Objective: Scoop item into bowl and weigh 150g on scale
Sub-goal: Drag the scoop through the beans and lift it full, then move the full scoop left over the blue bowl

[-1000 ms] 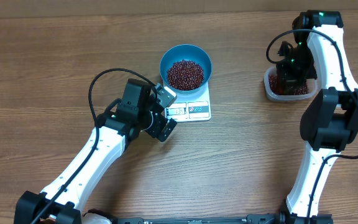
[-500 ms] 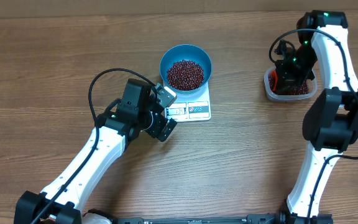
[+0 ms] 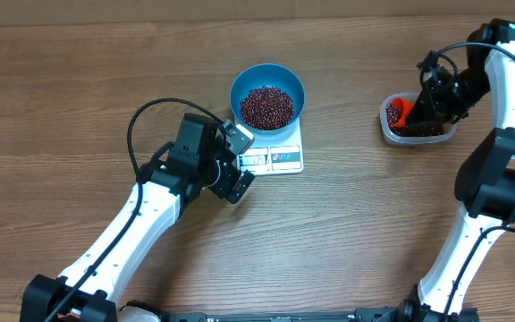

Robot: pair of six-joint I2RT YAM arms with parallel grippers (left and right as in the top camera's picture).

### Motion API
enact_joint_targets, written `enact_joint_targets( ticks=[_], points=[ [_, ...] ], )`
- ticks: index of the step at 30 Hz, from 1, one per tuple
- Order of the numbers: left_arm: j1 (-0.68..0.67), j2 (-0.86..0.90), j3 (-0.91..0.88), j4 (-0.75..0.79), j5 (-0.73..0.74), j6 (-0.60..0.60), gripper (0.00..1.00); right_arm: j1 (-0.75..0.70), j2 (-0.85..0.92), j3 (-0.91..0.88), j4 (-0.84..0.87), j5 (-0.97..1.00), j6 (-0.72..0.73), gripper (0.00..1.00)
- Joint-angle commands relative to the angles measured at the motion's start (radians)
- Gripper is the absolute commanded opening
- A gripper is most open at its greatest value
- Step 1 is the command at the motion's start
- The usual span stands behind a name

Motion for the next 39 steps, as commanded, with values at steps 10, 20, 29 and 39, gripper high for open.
enact_joint_targets(
  ticks=[10,20,29,39],
  points=[
    [0.000,0.008,-0.005,0.003,0.011,-0.006,1.00,-0.069,0.001,-0.072,0.003,-0.098,-0.090,0.04],
    [0.000,0.008,-0.005,0.003,0.011,-0.006,1.00,-0.143,0.000,-0.097,0.003,-0.243,-0.127,0.04],
    [0.000,0.008,-0.005,0.004,0.011,-0.006,1.00,-0.218,-0.008,-0.097,0.002,-0.325,-0.127,0.04],
    [0.000,0.008,-0.005,0.003,0.011,-0.006,1.00,-0.218,-0.125,-0.097,0.002,-0.406,-0.141,0.04]
  ],
)
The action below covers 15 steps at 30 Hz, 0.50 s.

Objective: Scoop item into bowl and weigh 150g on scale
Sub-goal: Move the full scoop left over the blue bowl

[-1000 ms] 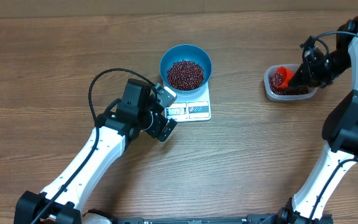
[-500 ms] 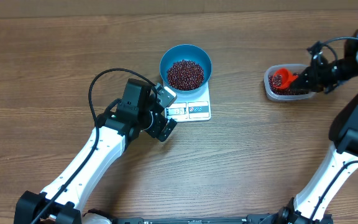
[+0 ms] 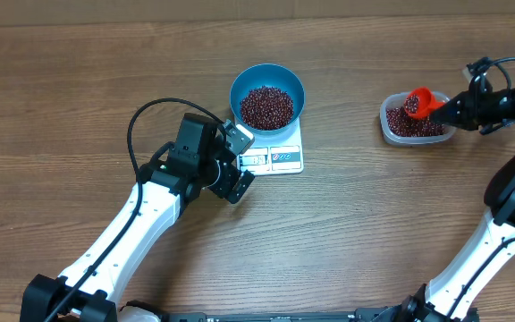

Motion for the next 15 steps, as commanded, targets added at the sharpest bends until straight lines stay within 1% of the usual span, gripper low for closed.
enact_joint_targets(
  ticks=[1,4,7,11,15],
  points=[
    [0.000,0.008,-0.005,0.003,0.011,-0.006,1.00,0.001,-0.105,0.001,0.000,-0.066,-0.016,0.04],
    [0.000,0.008,-0.005,0.003,0.011,-0.006,1.00,0.003,-0.138,0.001,0.000,-0.127,-0.007,0.04],
    [0.000,0.008,-0.005,0.003,0.011,-0.006,1.00,0.029,-0.156,0.001,0.000,-0.245,0.025,0.04],
    [0.000,0.008,-0.005,0.003,0.011,-0.006,1.00,0.085,-0.158,0.001,0.000,-0.291,0.034,0.04],
    [0.000,0.008,-0.005,0.003,0.011,-0.006,1.00,0.187,-0.158,0.001,0.000,-0.294,0.034,0.04]
  ],
)
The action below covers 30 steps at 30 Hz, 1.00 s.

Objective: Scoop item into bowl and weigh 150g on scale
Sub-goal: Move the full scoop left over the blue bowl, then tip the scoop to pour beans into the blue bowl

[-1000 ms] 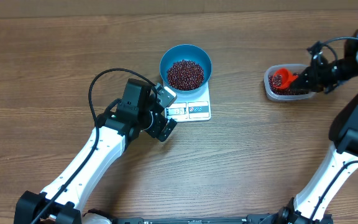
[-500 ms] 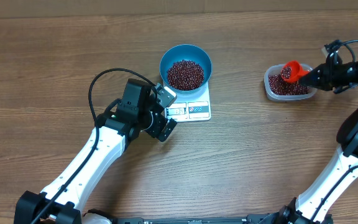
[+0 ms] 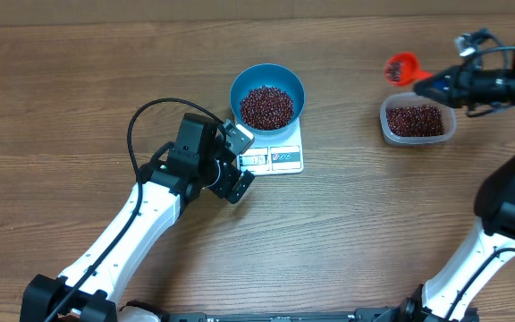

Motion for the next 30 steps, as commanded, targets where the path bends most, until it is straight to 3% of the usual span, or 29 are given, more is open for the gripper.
enact_joint_targets(
  ticks=[1,7,12,30],
  points=[
    [0.000,0.008,-0.005,0.003,0.011,-0.006,0.99,0.094,-0.040,0.002,0.001,-0.053,0.004,0.04],
    [0.000,0.008,-0.005,0.003,0.011,-0.006,1.00,0.260,-0.040,0.002,0.060,-0.034,0.087,0.04],
    [0.000,0.008,-0.005,0.003,0.011,-0.006,1.00,0.402,-0.040,0.024,0.200,0.172,0.281,0.04],
    [0.000,0.008,-0.005,0.003,0.011,-0.006,1.00,0.714,-0.040,0.173,0.271,0.840,0.476,0.04]
  ],
)
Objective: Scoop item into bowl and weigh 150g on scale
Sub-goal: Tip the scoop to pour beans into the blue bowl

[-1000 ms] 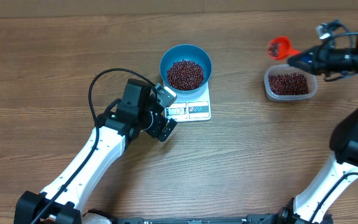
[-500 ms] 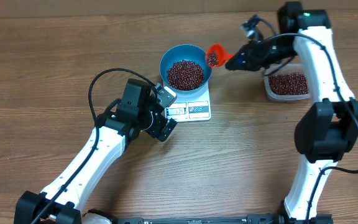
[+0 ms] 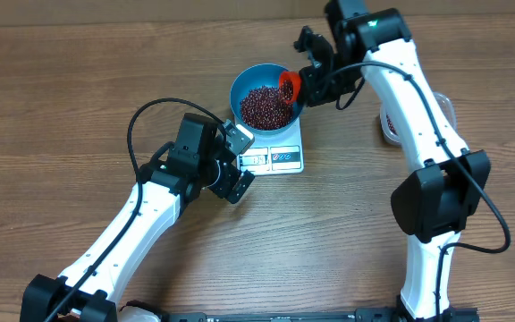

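Observation:
A blue bowl (image 3: 245, 88) heaped with dark red beans (image 3: 265, 106) stands on the white scale (image 3: 284, 157). My right gripper (image 3: 309, 82) is shut on the handle of a red scoop (image 3: 289, 85), which is tipped at the bowl's right rim with its mouth toward the beans. My left gripper (image 3: 240, 161) rests at the scale's left edge, beside its display; its jaws look open with nothing held.
A clear tub of beans (image 3: 388, 125) sits at the right, mostly hidden behind my right arm. My left arm stretches from the lower left corner up to the scale. My right arm crosses the table's right half.
My right gripper has carried the red scoop from above the bean tub at the far right over to the bowl's right rim, and the scoop is now tipped. My left arm is unchanged.
The scoop was first down in the tub of beans. Then it was raised above the tub, loaded with beans. Then it was higher and further back from the tub. Now it is tilted at the blue bowl's rim. My left gripper stayed by the scale throughout.

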Robot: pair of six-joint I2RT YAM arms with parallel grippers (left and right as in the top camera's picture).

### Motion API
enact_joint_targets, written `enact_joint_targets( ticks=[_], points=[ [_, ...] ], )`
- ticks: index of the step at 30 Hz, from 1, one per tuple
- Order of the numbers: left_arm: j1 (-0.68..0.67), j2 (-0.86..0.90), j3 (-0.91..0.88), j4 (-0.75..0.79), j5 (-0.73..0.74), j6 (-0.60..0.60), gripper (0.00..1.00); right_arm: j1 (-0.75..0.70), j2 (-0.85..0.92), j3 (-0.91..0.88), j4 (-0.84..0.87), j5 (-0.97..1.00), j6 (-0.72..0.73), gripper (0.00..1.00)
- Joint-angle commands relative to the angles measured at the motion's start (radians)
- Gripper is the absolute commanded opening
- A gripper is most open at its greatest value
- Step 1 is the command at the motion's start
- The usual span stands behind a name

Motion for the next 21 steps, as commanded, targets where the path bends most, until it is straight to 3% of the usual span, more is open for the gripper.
enact_joint_targets(
  ticks=[1,21],
  points=[
    [0.000,0.008,-0.005,0.003,0.011,-0.006,1.00,0.040,-0.040,0.042,0.005,0.177,0.041,0.04],
    [0.000,0.008,-0.005,0.003,0.011,-0.006,0.99,0.096,-0.040,0.042,0.019,0.300,0.006,0.04]
  ],
)
